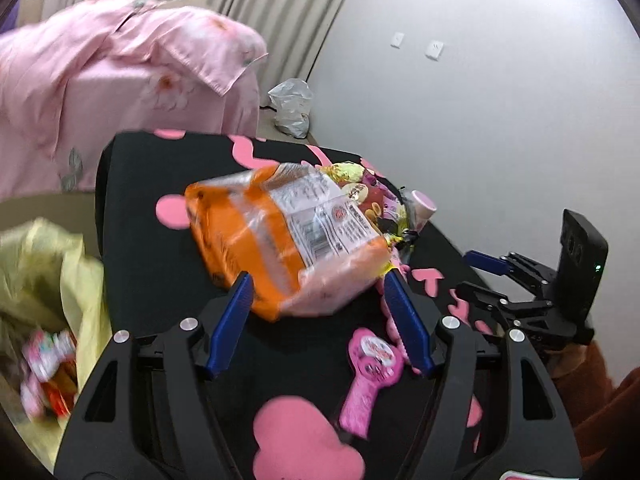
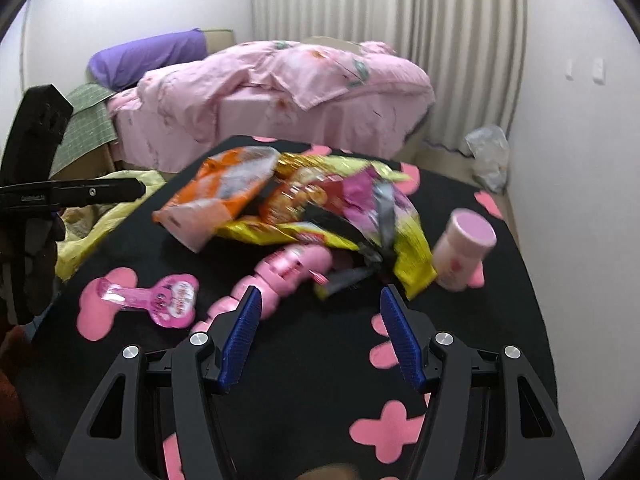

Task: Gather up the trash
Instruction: 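Move both tools back to the table and grasp the pink lollipop card with the right tool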

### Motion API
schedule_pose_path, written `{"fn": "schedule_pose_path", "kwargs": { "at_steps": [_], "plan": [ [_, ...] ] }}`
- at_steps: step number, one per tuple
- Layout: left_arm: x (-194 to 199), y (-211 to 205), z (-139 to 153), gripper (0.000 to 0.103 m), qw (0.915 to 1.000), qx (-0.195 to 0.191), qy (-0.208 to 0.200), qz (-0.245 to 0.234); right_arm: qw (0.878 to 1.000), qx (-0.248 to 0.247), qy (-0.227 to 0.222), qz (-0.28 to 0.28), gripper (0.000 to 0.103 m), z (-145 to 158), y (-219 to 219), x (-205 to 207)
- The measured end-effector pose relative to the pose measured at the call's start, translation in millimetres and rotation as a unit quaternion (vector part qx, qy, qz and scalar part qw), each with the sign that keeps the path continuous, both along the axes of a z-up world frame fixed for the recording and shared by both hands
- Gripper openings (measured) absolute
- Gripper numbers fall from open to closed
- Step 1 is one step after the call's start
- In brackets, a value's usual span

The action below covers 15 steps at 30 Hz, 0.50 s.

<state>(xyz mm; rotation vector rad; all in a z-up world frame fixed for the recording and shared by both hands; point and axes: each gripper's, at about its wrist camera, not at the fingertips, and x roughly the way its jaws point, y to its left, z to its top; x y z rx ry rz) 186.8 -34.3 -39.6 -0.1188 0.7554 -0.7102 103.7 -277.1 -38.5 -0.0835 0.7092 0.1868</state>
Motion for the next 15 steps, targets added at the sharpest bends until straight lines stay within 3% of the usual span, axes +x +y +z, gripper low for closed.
{"fn": "schedule_pose_path", "kwargs": {
  "at_steps": [2, 5, 8, 12, 15],
  "plan": [
    [12, -3, 3, 0.064, 0.9998, 0.01, -0.004, 0.014, 1.0, 0.011, 0.008, -0.013, 0.059, -6, -8, 0],
    [40, 5, 0, 0.064, 0.9982, 0.001, 0.025, 0.054, 0.999, 0.03, 0.008, -0.02, 0.059, -11, -11, -5],
    [40, 18, -2, 0.064, 0.9961, -0.02, 0.034, 0.079, 1.0, 0.025, 0.019, 0.001, 0.059, -15, 5, -9],
    [25, 32, -9, 0.064, 0.9944, -0.025, 0.045, 0.092, 0.993, 0.041, 0.03, 0.102, 0.059, -14, 43, -10],
    [11, 38, -12, 0.064, 0.9948, -0.02, 0.053, 0.084, 0.985, 0.009, 0.032, 0.169, 0.059, -18, 76, -6]
  ]
}}
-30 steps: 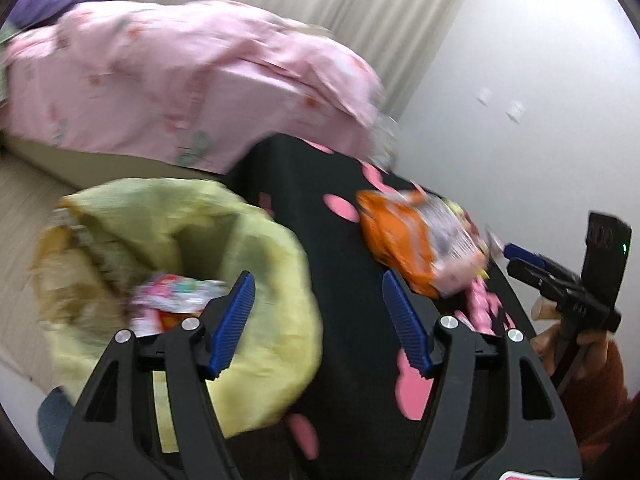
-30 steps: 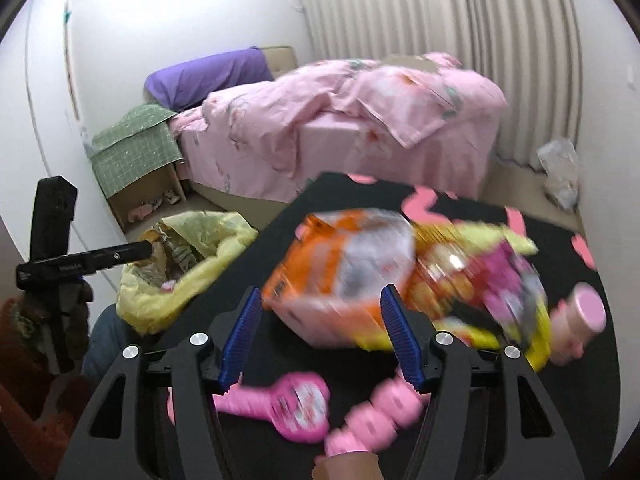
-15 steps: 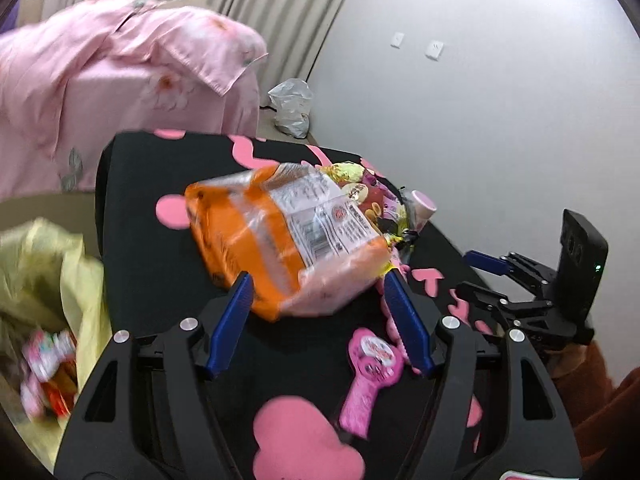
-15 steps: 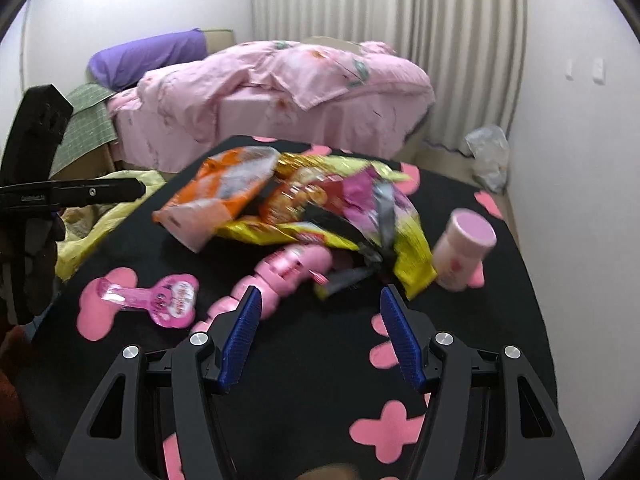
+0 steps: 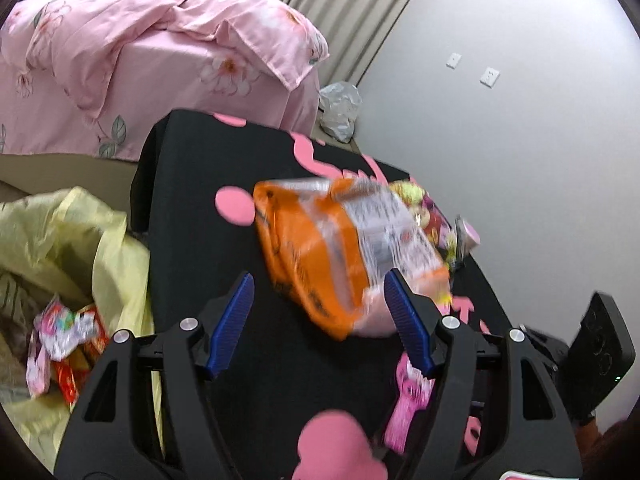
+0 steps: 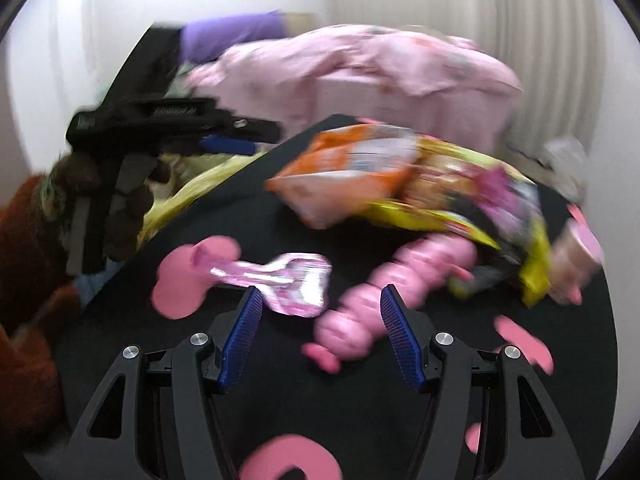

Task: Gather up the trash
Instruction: 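Move both tools back to the table and grasp the pink lollipop card with the right tool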

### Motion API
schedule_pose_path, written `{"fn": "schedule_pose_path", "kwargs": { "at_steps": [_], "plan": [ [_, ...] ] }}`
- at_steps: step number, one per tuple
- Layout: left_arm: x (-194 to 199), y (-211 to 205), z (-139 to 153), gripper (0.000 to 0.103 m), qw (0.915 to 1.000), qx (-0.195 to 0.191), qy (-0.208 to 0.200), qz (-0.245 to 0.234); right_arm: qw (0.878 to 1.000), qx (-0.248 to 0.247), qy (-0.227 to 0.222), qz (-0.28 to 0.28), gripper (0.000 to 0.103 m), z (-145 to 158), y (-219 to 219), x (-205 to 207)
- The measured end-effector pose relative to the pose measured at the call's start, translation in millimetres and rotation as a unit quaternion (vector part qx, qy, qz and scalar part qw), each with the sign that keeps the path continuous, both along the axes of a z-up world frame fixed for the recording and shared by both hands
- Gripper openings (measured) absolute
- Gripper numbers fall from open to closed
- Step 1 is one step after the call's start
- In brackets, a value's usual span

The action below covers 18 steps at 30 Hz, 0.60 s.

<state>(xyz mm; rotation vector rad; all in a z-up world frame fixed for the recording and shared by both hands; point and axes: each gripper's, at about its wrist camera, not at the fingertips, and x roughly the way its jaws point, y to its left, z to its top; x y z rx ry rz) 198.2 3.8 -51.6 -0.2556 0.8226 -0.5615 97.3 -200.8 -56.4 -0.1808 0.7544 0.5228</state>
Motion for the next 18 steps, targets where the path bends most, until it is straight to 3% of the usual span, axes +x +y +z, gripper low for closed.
{"fn": "schedule_pose_path", "kwargs": {
  "at_steps": [3, 5, 6, 8, 11, 14, 15, 18],
  "plan": [
    [-14, 9, 0, 0.064, 0.9999, 0.009, -0.005, -0.005, 0.998, -0.056, 0.004, 0.032, 0.059, -12, 27, 11],
    [-17, 17, -1, 0.064, 1.0, 0.003, -0.004, 0.002, 0.997, -0.064, 0.014, 0.035, 0.058, -18, 33, 19],
    [-17, 19, -1, 0.064, 1.0, 0.001, -0.003, 0.005, 0.997, -0.06, 0.021, 0.034, 0.057, -20, 33, 22],
    [-15, 28, -4, 0.064, 0.9998, -0.009, 0.003, 0.017, 0.998, -0.041, 0.032, 0.033, 0.04, -20, 31, 25],
    [-10, 34, -7, 0.064, 0.9993, -0.03, 0.008, 0.021, 0.998, 0.0, 0.05, 0.026, 0.04, -17, 21, 24],
    [-4, 30, -7, 0.066, 0.9988, -0.046, 0.012, 0.011, 0.999, 0.007, 0.041, 0.006, 0.04, -11, 10, 16],
    [-1, 27, -9, 0.071, 0.9985, -0.051, 0.018, 0.006, 0.999, 0.012, 0.037, -0.002, 0.04, -7, 5, 11],
    [8, 10, -15, 0.072, 0.9966, -0.056, 0.057, -0.018, 0.999, 0.028, 0.026, -0.023, 0.04, 2, -12, 0]
  ]
}}
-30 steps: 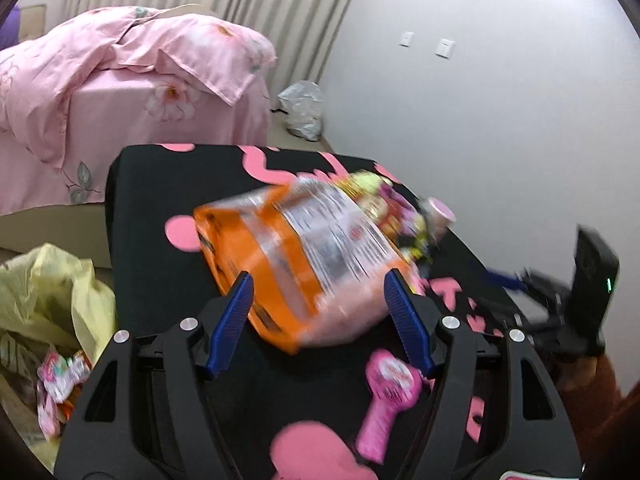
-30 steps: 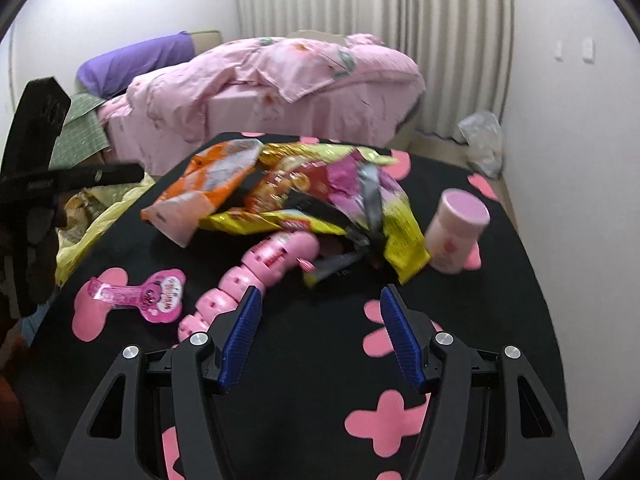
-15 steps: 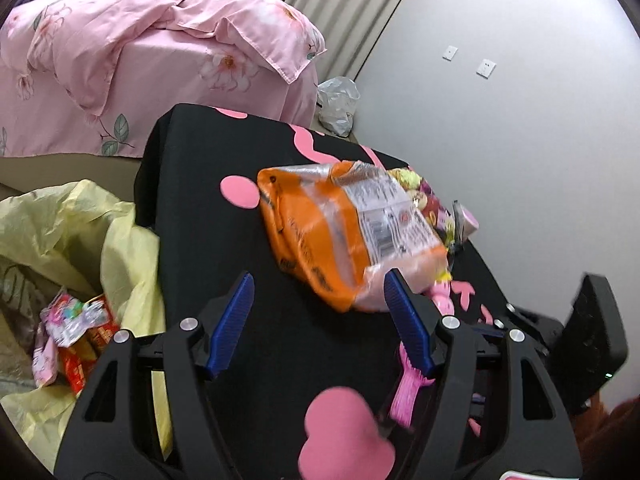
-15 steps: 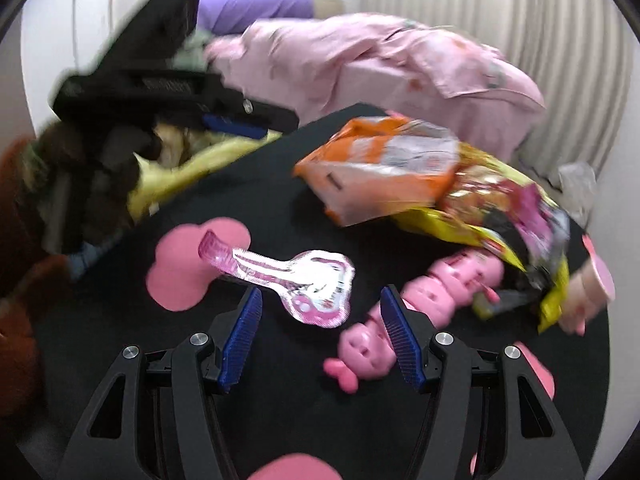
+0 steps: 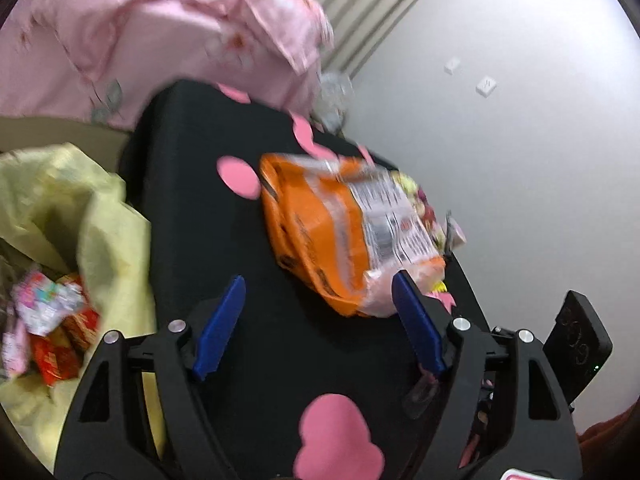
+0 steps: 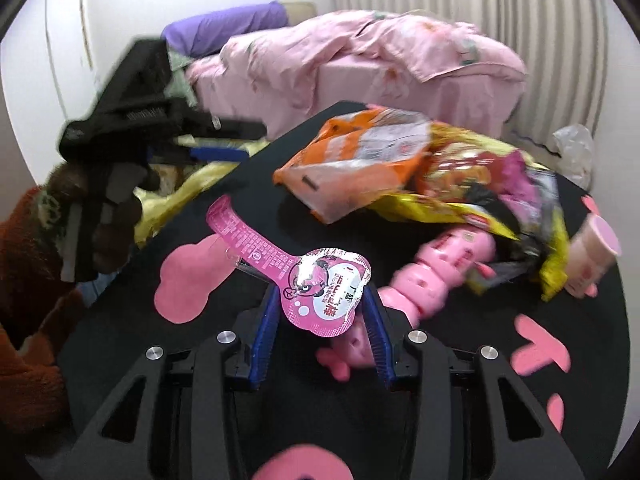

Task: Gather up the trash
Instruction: 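Move both tools back to the table and grasp the pink lollipop card with the right tool, then grasp the orange snack bag with the left tool while the right tool holds the lollipop card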

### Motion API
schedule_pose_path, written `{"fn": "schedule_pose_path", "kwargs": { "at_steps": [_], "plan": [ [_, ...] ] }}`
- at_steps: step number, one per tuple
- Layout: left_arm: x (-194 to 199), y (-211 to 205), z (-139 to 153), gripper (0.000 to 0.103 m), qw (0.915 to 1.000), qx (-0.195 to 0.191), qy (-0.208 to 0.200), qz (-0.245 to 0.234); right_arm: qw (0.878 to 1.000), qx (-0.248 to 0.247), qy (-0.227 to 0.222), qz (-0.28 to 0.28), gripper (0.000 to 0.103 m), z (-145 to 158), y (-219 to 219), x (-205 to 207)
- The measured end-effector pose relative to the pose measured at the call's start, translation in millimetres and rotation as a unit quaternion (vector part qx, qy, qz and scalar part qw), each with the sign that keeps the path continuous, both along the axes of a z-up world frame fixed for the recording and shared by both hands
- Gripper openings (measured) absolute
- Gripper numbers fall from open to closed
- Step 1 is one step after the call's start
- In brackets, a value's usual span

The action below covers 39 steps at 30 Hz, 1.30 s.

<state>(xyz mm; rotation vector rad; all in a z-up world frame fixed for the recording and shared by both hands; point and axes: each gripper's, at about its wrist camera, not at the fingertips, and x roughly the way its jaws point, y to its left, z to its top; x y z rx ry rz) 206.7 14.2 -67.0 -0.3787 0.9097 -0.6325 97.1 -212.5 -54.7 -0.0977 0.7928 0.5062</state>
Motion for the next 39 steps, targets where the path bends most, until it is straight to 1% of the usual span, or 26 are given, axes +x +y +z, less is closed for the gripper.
{"fn": "schedule_pose_path", "kwargs": {
  "at_steps": [2, 5, 6, 7, 8, 9, 10, 12, 13, 14, 15, 16, 17, 19, 21, 24, 26, 29, 31, 33, 34, 35, 36, 37, 39],
  "plan": [
    [1, -13, -3, 0.072, 0.9999, 0.002, 0.008, -0.009, 1.0, 0.002, -0.008, -0.021, 0.04, 5, -13, -7],
    [9, -27, -2, 0.071, 0.9998, 0.01, 0.016, 0.01, 0.997, 0.005, -0.017, -0.072, 0.04, 7, -42, -17],
    [14, -32, -2, 0.068, 0.9991, 0.02, 0.025, 0.027, 0.996, 0.01, -0.015, -0.09, 0.04, 6, -52, -18],
    [20, -36, -4, 0.059, 0.9979, 0.035, 0.035, 0.04, 0.994, 0.015, -0.011, -0.111, 0.04, 4, -63, -17],
    [25, -40, -5, 0.054, 0.9967, 0.05, 0.044, 0.047, 0.991, 0.016, -0.009, -0.134, 0.04, 2, -72, -17],
    [31, -47, -11, 0.049, 0.9948, 0.064, 0.063, 0.048, 0.989, 0.016, -0.01, -0.147, 0.04, 0, -78, -16],
    [34, -50, -14, 0.047, 0.9937, 0.065, 0.076, 0.049, 0.988, 0.018, -0.012, -0.153, 0.04, -1, -82, -19],
    [33, -51, -14, 0.047, 0.9932, 0.069, 0.073, 0.061, 0.987, 0.02, -0.018, -0.16, 0.04, -2, -87, -20],
    [33, -51, -14, 0.04, 0.993, 0.067, 0.073, 0.064, 0.986, 0.019, -0.02, -0.162, 0.04, -3, -88, -18],
    [33, -50, -15, 0.031, 0.9933, 0.056, 0.08, 0.062, 0.986, 0.019, -0.019, -0.162, 0.04, -5, -88, -18],
    [33, -49, -17, 0.019, 0.9933, 0.048, 0.087, 0.059, 0.987, 0.019, -0.018, -0.161, 0.04, -7, -88, -17],
    [32, -47, -18, 0.016, 0.9935, 0.037, 0.092, 0.056, 0.987, 0.018, -0.017, -0.16, 0.04, -9, -88, -19],
    [31, -45, -16, 0.013, 0.994, 0.031, 0.088, 0.056, 0.987, 0.017, -0.015, -0.158, 0.04, -11, -87, -18],
    [24, -41, -2, 0.008, 0.9958, 0.042, 0.057, 0.058, 0.988, 0.017, -0.015, -0.155, 0.04, -12, -84, -17],
    [15, -37, 13, 0.007, 0.9968, 0.058, 0.027, 0.049, 0.988, 0.015, -0.015, -0.154, 0.04, -13, -83, -16],
    [-1, -31, 36, 0.006, 0.9961, 0.085, -0.007, 0.02, 0.988, 0.013, -0.018, -0.153, 0.04, -13, -84, -17],
    [-12, -27, 46, 0.006, 0.996, 0.086, -0.01, -0.018, 0.987, 0.016, -0.018, -0.156, 0.04, -13, -86, -18],
    [-27, -20, 53, 0.006, 0.9942, 0.09, -0.013, -0.058, 0.987, 0.021, -0.013, -0.16, 0.04, -15, -87, -17],
    [-32, -20, 52, 0.006, 0.9935, 0.089, -0.015, -0.069, 0.987, 0.024, -0.01, -0.158, 0.04, -16, -86, -16],
    [-28, -20, 45, 0.009, 0.9937, 0.09, -0.011, -0.066, 0.988, 0.024, -0.007, -0.154, 0.04, -17, -83, -16],
    [-27, -21, 40, 0.016, 0.9941, 0.089, -0.008, -0.063, 0.988, 0.023, -0.007, -0.153, 0.04, -18, -82, -15],
    [-24, -23, 34, 0.022, 0.9946, 0.082, -0.004, -0.063, 0.988, 0.021, -0.006, -0.151, 0.04, -18, -80, -15],
    [-23, -24, 28, 0.034, 0.995, 0.077, -0.003, -0.064, 0.989, 0.018, -0.006, -0.147, 0.04, -18, -77, -15],
    [-20, -28, 20, 0.041, 0.9954, 0.072, 0.0, -0.063, 0.989, 0.015, -0.007, -0.145, 0.04, -18, -75, -15],
    [-14, -36, 6, 0.043, 0.9956, 0.076, 0.008, -0.055, 0.99, 0.005, -0.008, -0.141, 0.04, -18, -71, -16]
  ]
}}
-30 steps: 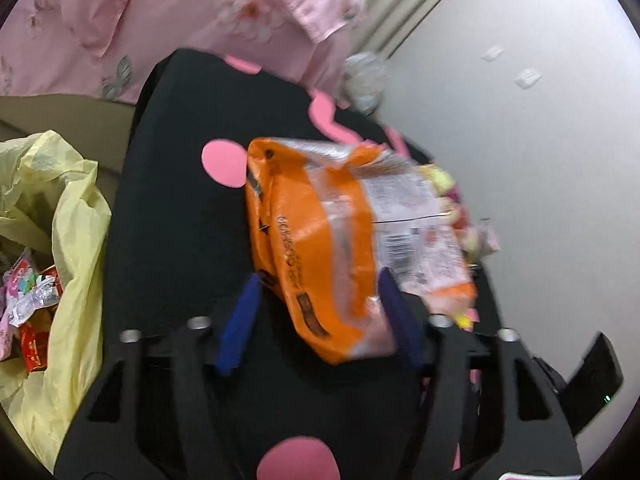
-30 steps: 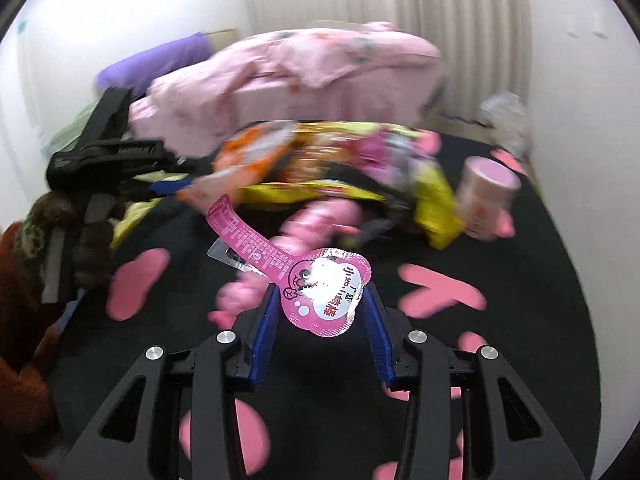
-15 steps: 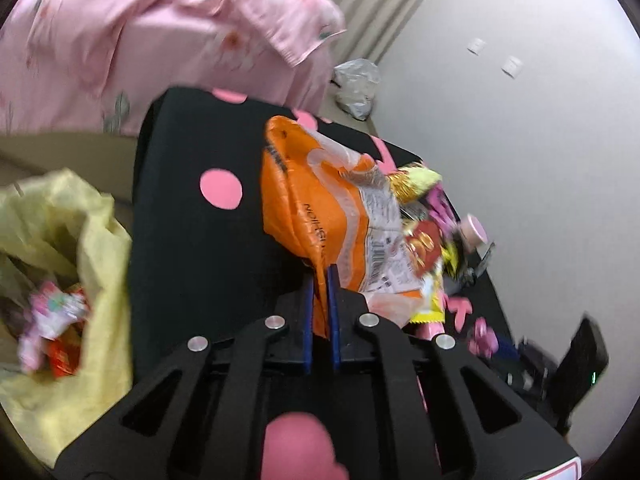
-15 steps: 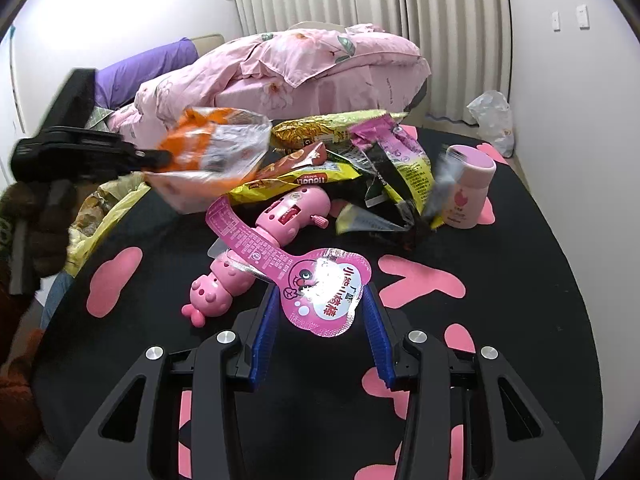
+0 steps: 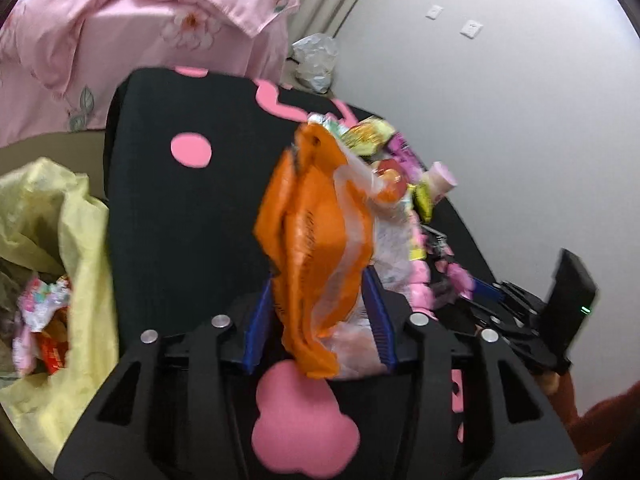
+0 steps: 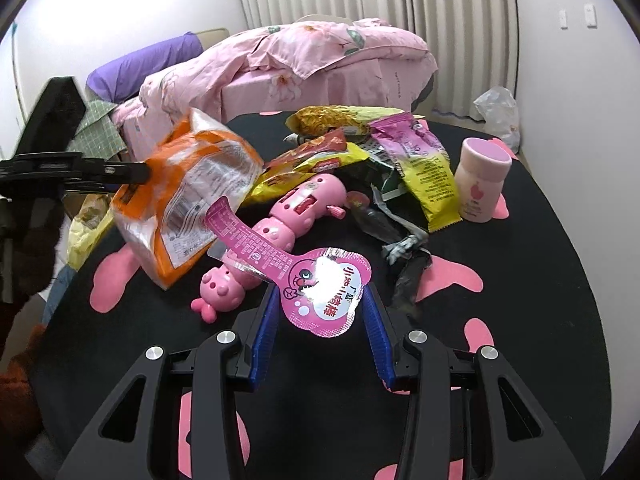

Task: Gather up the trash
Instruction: 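Grasp the orange snack bag with the left tool while the right tool holds the lollipop card, then carry both items over the yellow bag and open both tools to drop them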

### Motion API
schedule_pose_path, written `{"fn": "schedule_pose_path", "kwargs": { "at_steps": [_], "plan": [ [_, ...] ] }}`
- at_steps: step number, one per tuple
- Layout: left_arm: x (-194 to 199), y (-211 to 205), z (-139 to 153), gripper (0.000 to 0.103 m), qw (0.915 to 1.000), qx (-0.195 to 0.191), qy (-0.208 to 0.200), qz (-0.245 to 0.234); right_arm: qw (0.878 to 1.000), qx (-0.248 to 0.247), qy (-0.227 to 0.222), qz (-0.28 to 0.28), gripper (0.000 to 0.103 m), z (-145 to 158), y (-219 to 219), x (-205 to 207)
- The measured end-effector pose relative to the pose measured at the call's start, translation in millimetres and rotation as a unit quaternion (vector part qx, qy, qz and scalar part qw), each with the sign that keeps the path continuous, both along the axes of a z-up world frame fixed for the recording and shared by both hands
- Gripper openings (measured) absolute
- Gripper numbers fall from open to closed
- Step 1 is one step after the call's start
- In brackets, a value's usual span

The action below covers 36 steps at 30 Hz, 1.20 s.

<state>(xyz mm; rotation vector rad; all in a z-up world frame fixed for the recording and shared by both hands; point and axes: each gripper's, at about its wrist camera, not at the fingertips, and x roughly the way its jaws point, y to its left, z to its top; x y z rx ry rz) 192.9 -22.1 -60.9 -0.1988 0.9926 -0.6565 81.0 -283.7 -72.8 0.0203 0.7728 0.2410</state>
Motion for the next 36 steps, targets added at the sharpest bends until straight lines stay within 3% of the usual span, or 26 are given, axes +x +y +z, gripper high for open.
{"fn": "schedule_pose_path", "kwargs": {
  "at_steps": [4, 6, 9, 10, 11, 12, 16, 24, 30, 36],
  "plan": [
    [6, -19, -20, 0.048, 0.9997, 0.024, 0.007, 0.003, 1.0, -0.004, 0.005, 0.0, 0.04, -3, 0, -1],
    [8, -27, -21, 0.049, 0.9995, 0.031, -0.002, 0.008, 1.0, -0.002, 0.011, -0.003, 0.04, -7, 0, 0],
    [17, -31, -21, 0.047, 0.999, 0.025, 0.018, 0.031, 1.0, 0.0, 0.014, -0.004, 0.04, -8, -1, 2],
    [18, -30, -22, 0.03, 0.9988, 0.021, 0.024, 0.037, 1.0, 0.0, 0.012, -0.004, 0.04, -7, -1, 1],
    [21, -29, -22, 0.019, 0.9985, 0.01, 0.035, 0.042, 1.0, 0.0, 0.011, -0.005, 0.04, -7, -1, 1],
    [21, -26, -21, 0.016, 0.9983, 0.002, 0.038, 0.045, 1.0, 0.0, 0.01, -0.005, 0.04, -6, 0, 0],
    [8, -17, 2, 0.008, 0.998, 0.0, -0.012, 0.063, 1.0, -0.003, -0.003, -0.001, 0.04, 5, 2, -3],
    [-36, 11, 69, 0.008, 0.9919, -0.012, -0.109, 0.064, 0.997, -0.034, -0.062, 0.006, 0.04, 49, 21, -9],
    [-56, 44, 89, 0.008, 0.987, -0.013, -0.131, 0.092, 0.994, -0.045, -0.095, 0.013, 0.04, 83, 45, -11],
    [-75, 93, 90, 0.008, 0.9822, -0.009, -0.137, 0.127, 0.99, -0.053, -0.123, 0.034, 0.04, 111, 79, -14]
  ]
}}
